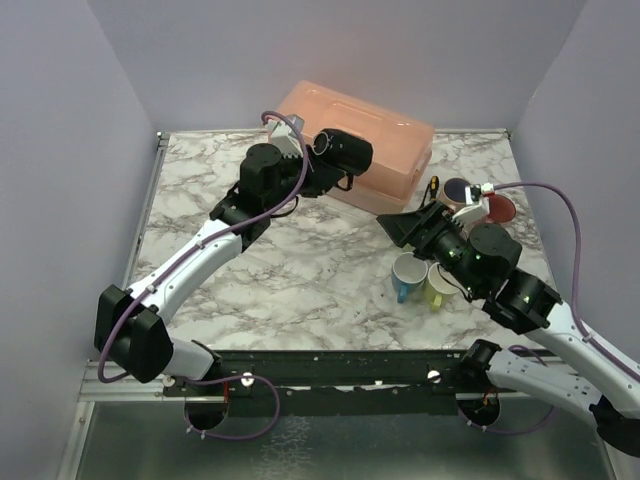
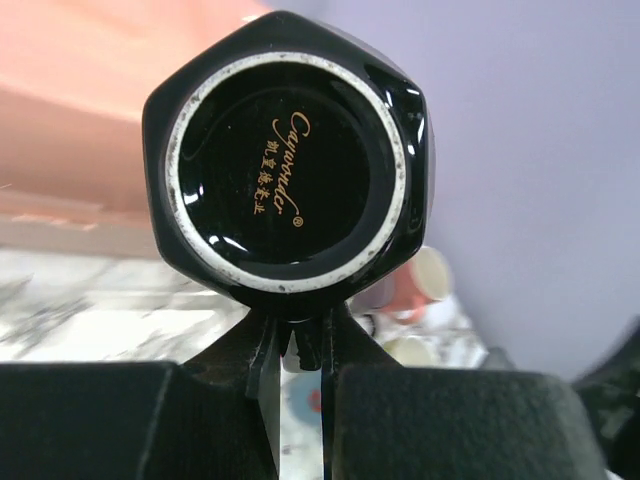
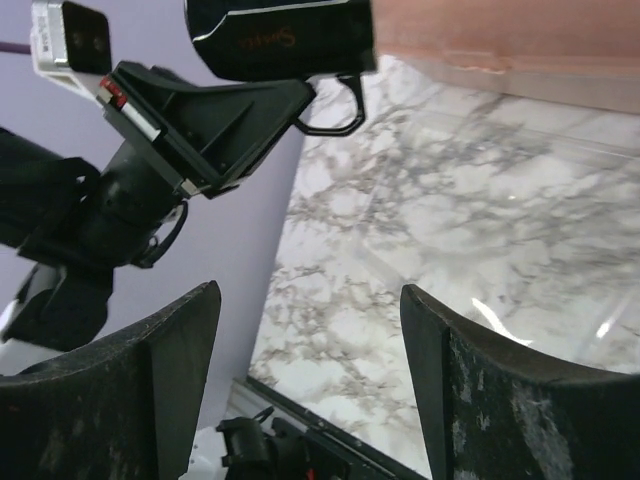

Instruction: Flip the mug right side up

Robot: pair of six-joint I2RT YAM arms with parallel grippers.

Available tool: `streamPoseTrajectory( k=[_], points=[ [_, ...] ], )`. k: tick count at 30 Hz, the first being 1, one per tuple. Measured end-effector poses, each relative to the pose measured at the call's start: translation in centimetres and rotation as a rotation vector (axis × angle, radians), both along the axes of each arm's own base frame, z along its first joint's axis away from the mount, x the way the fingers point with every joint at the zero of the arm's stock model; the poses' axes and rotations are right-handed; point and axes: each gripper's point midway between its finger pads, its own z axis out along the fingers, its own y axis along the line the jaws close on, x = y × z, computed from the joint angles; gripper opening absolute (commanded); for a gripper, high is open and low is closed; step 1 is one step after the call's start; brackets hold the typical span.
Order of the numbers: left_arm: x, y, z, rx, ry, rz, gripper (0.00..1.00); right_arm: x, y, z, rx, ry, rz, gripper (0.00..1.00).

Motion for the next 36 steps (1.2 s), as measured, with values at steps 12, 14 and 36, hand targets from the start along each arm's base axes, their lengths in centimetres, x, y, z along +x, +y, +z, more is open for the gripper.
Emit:
streamPoseTrajectory(
  k=[12, 14, 36],
  points=[
    [-6.8, -3.8, 11.1, -0.448, -0.052, -0.419, 0.00, -1.1, 3.6, 6.5, 0.123, -0.216, 0.196, 0.76],
    [-7.8, -3.8, 12.7, -0.502, -0.061, -0.469, 0.00, -1.2, 3.5, 7.6, 0.128, -0.235, 0.195, 0.76],
    [-14.1, -1.5, 17.8, -0.727, -0.082, -0.665, 0.00, -1.7, 5.9, 14.4, 0.237, -0.382, 0.303, 0.39]
  ],
)
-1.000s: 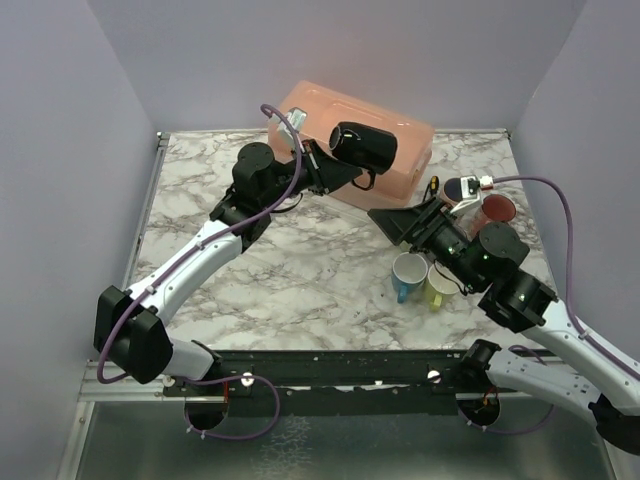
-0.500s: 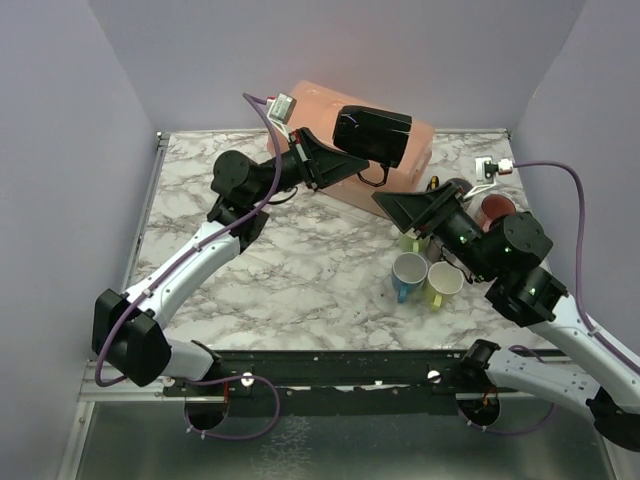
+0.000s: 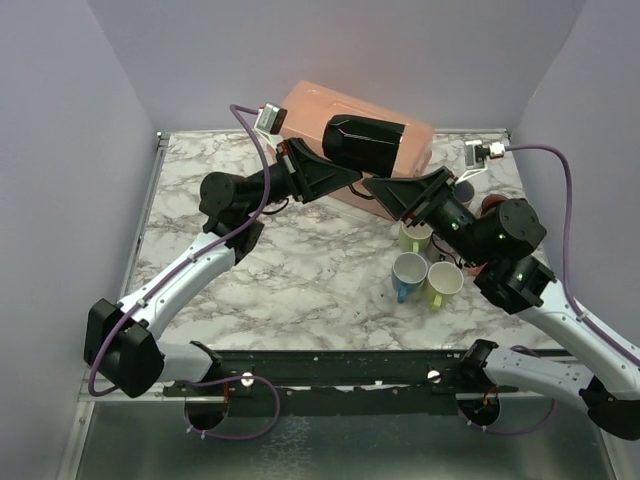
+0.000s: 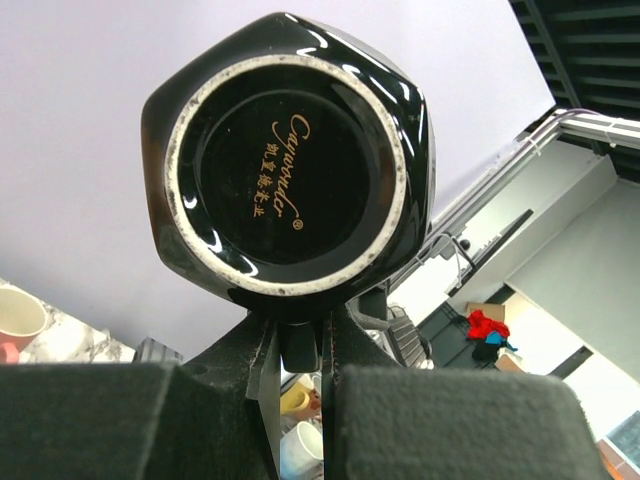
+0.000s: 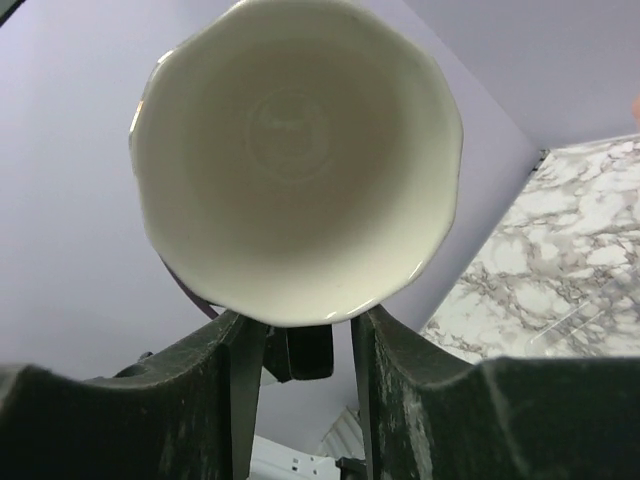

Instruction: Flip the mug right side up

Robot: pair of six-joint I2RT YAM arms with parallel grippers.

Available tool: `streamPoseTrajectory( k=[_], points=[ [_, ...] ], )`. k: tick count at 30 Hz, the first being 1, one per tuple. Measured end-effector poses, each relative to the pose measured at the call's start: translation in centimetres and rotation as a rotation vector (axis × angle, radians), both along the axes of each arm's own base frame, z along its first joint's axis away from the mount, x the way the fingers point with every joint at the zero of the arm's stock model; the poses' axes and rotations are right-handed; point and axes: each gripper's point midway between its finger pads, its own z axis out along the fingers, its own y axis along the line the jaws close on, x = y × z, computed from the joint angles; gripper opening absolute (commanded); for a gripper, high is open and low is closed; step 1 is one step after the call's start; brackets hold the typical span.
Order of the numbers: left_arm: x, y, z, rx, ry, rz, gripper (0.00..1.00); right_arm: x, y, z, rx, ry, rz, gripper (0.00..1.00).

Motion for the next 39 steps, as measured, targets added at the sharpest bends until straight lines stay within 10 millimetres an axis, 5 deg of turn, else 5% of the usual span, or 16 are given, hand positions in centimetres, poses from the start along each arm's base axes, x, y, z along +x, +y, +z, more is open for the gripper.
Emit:
streamPoseTrajectory(
  k=[4, 9, 12, 21, 27, 39],
  points=[
    [-0.5, 0.2, 0.4, -0.013, -0.016, -0.006, 0.00, 0.1, 1.1, 0.2, -0.003, -0.005, 0.037, 0.28],
    [-1.1, 0.6, 0.9, -0.031, -0.035, -0.003, 0.00, -0.3, 2.0, 0.4, -0.015, -0.024, 0.086, 0.03],
    [-1.3, 0.8, 1.0, -0.036, -0.035, -0.002, 0.00, -0.5, 2.1, 0.5, -0.023, -0.045, 0.094, 0.01],
    [-1.2, 0.8, 0.7, -0.041, -0.046, 0.009, 0.68, 0.3, 1.4, 0.2, -0.133, -0.081, 0.024, 0.01],
    [-0.6, 0.8, -1.2, 0.001, -0.039, 0.067, 0.87, 2.4, -0.7, -0.7, -0.258, -0.073, -0.138, 0.01],
    [4.6, 0.2, -10.0, 0.302, 0.111, 0.302, 0.89, 6.2, -10.6, -2.9, -0.558, 0.071, -0.654, 0.00]
  ],
)
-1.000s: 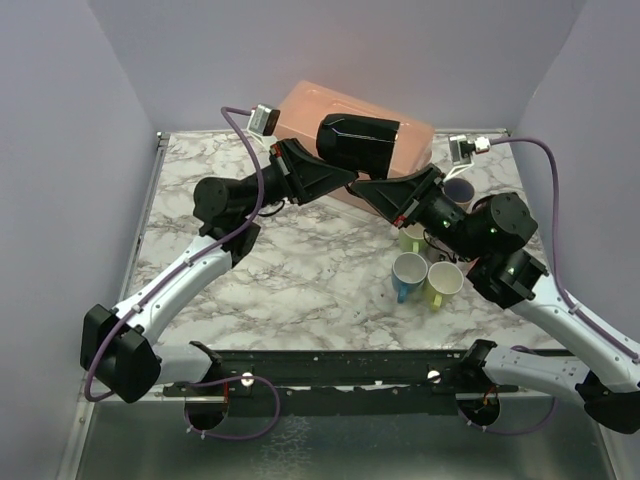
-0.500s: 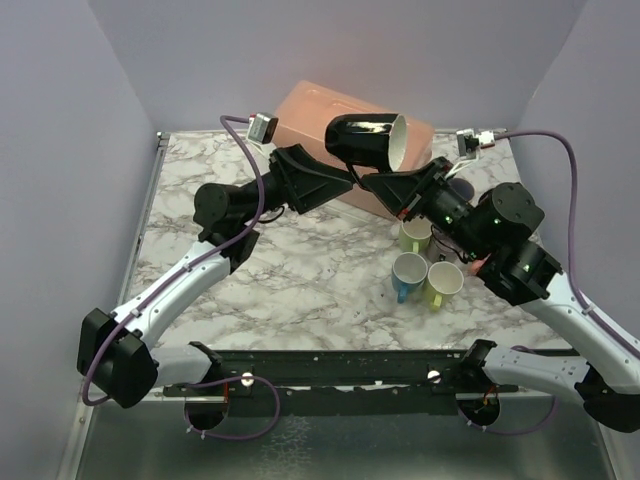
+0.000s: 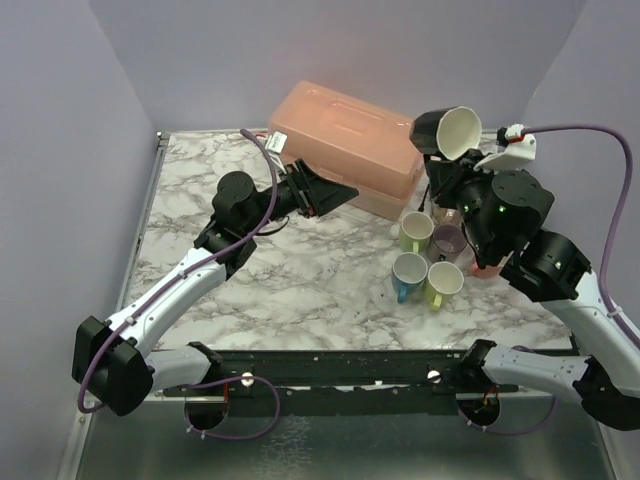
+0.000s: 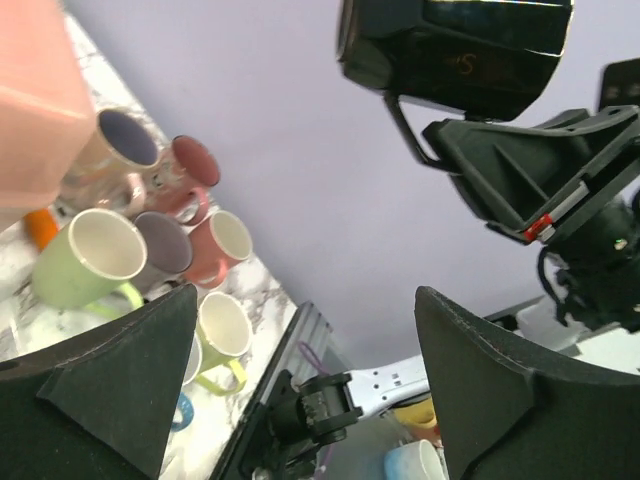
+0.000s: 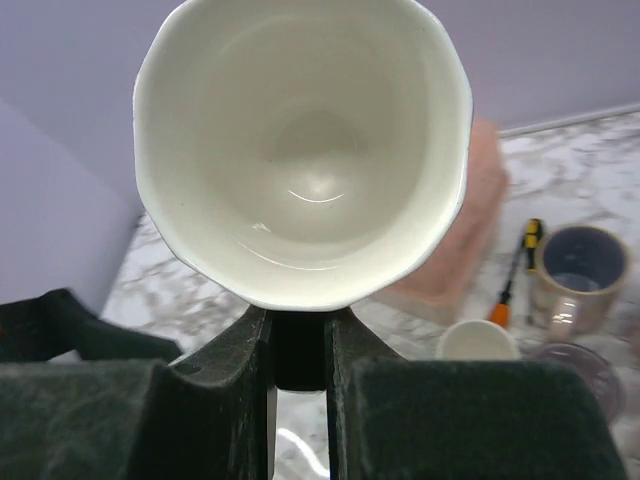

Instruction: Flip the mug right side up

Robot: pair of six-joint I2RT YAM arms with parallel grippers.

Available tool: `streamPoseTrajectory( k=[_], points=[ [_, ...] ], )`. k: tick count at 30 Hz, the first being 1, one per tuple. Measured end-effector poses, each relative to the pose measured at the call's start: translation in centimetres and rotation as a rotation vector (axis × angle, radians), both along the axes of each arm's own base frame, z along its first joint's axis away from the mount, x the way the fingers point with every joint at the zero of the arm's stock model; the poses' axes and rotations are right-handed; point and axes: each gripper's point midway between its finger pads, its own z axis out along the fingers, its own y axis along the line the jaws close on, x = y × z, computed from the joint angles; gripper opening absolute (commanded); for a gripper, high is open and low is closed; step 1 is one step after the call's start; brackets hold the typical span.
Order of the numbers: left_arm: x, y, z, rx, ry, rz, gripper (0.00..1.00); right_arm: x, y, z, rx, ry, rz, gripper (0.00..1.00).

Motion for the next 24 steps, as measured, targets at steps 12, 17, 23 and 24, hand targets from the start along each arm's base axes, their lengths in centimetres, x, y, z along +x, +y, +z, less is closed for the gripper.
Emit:
streamPoseTrajectory(
  k=[12, 17, 23, 24],
  points=[
    [1.5, 0.2, -4.0, 0.151, 0.069, 0.063, 0.89, 0.4, -9.1, -4.9, -0.275, 0.166, -0.426, 0.00],
    [1.7, 0.3, -4.9, 0.195, 0.079, 0.073, 0.89, 1.1, -13.8, -8.6, -0.272, 0.322, -0.592, 0.01],
    [1.9, 0.6, -6.2, 0.244, 0.098, 0.086, 0.89, -1.3, -18.1, -13.2, -0.190, 0.495, -0.753, 0.01],
    [1.9, 0.6, -6.3, 0.249, 0.099, 0.089, 0.89, -1.9, -18.5, -13.9, -0.172, 0.517, -0.776, 0.01]
  ],
)
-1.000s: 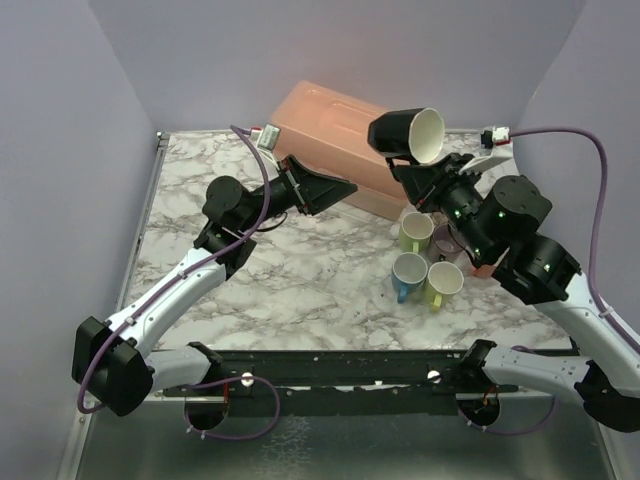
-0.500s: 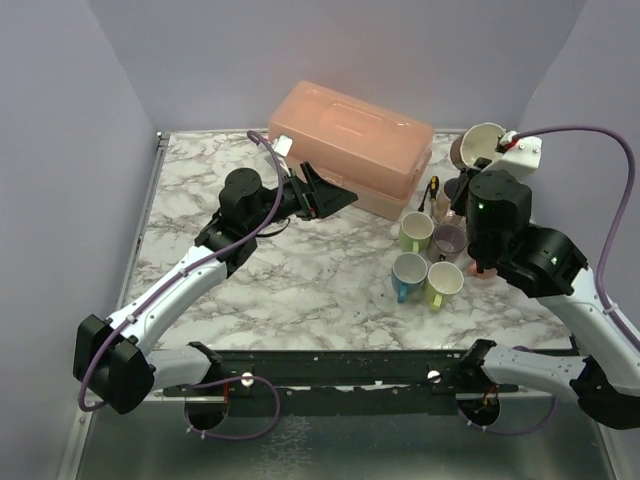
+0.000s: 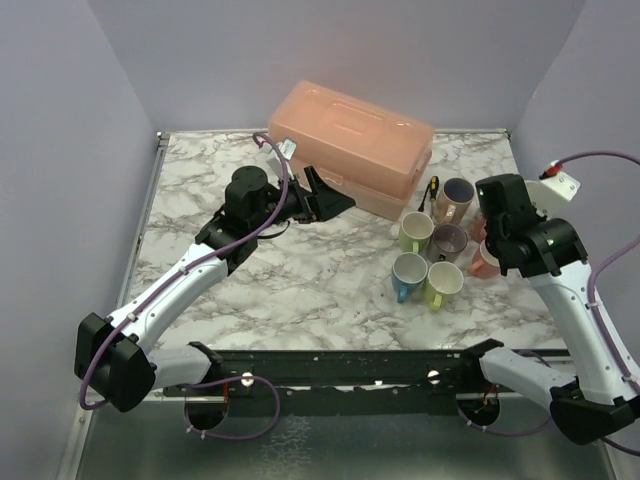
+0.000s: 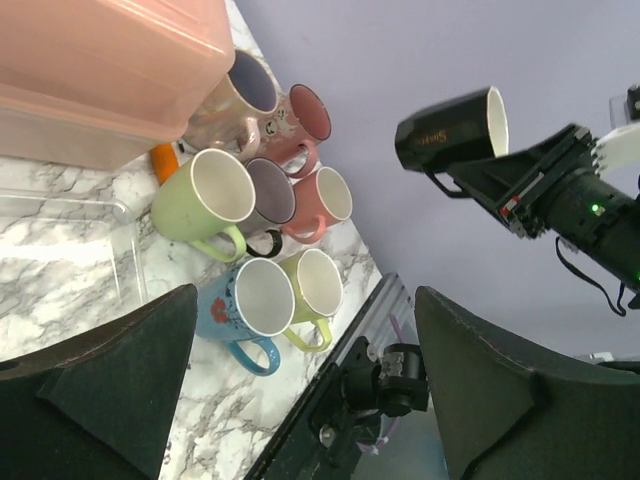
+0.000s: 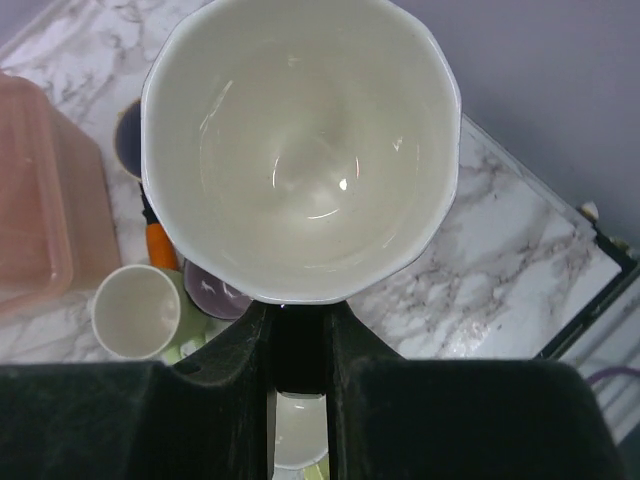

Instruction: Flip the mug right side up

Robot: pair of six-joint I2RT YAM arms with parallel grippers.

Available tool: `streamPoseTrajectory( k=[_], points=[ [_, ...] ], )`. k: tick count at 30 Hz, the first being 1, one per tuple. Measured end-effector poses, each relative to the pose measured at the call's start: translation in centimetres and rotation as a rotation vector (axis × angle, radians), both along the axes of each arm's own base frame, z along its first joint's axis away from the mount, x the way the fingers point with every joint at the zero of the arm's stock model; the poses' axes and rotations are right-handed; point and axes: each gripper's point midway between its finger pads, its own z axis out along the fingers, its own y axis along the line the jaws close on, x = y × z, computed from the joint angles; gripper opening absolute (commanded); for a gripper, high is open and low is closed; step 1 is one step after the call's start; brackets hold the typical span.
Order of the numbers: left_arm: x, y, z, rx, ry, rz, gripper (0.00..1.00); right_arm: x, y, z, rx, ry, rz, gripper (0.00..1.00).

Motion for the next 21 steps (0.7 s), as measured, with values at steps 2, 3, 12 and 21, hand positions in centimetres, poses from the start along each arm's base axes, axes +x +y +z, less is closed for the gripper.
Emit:
streamPoseTrajectory(
  k=[2, 3, 12, 21],
  points=[
    [0.0, 0.1, -0.4, 0.014, 0.006, 0.003, 0.89, -1.3, -0.6, -1.4, 0.036, 0.020, -0.053, 0.01],
    [0.0, 0.1, -0.5, 0.017, 0.008, 0.005, 0.89, -2.0, -0.8, -2.2, 0.056, 0.029, -0.076, 0.01],
    [0.0, 0.3, -1.3, 0.046, 0.020, 0.010, 0.89, -7.6, -1.3, -8.0, 0.243, 0.075, -0.251, 0.01],
    [0.0, 0.5, -2.1, 0.070, 0.043, 0.019, 0.89, -9.1, -0.1, -12.5, 0.350, 0.145, -0.344, 0.01]
  ],
)
